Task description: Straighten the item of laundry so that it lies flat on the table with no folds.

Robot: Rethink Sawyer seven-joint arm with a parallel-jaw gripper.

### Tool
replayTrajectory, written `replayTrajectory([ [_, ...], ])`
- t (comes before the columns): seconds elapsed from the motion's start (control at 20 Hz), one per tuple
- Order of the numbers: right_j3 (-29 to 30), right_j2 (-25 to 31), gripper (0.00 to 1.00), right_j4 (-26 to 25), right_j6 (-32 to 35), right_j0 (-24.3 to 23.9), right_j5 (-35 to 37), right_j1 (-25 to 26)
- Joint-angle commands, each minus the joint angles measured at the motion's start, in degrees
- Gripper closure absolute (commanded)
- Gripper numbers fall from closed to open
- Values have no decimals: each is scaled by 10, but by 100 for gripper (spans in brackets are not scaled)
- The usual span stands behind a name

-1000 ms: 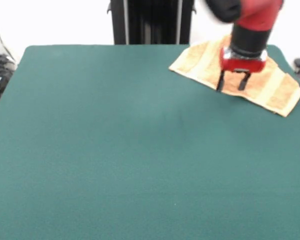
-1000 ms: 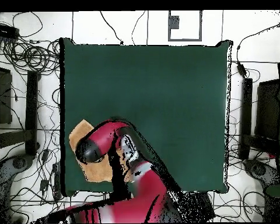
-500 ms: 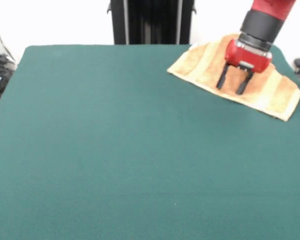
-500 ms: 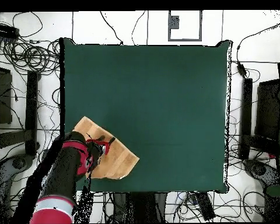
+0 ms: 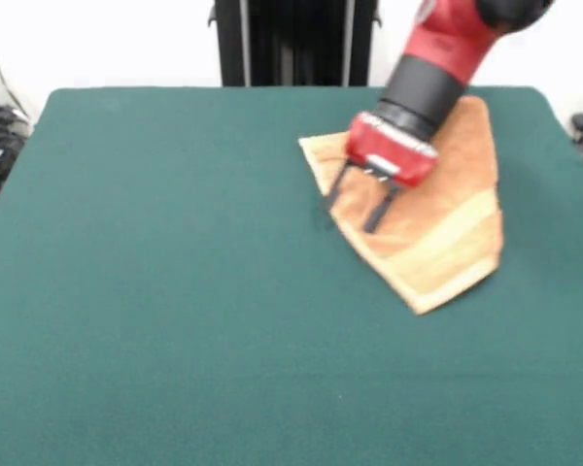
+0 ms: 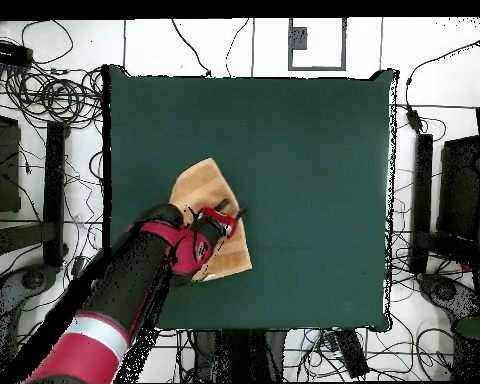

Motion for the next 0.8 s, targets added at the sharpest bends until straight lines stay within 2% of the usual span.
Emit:
replayTrajectory([
  [0.05,-64,-95,0,8,210,-13,-75,100],
  [0.4,-66,-106,0,46,142,-32,-113,94],
  [0.8,-71,-147,0,88,127,-25,-165,125],
])
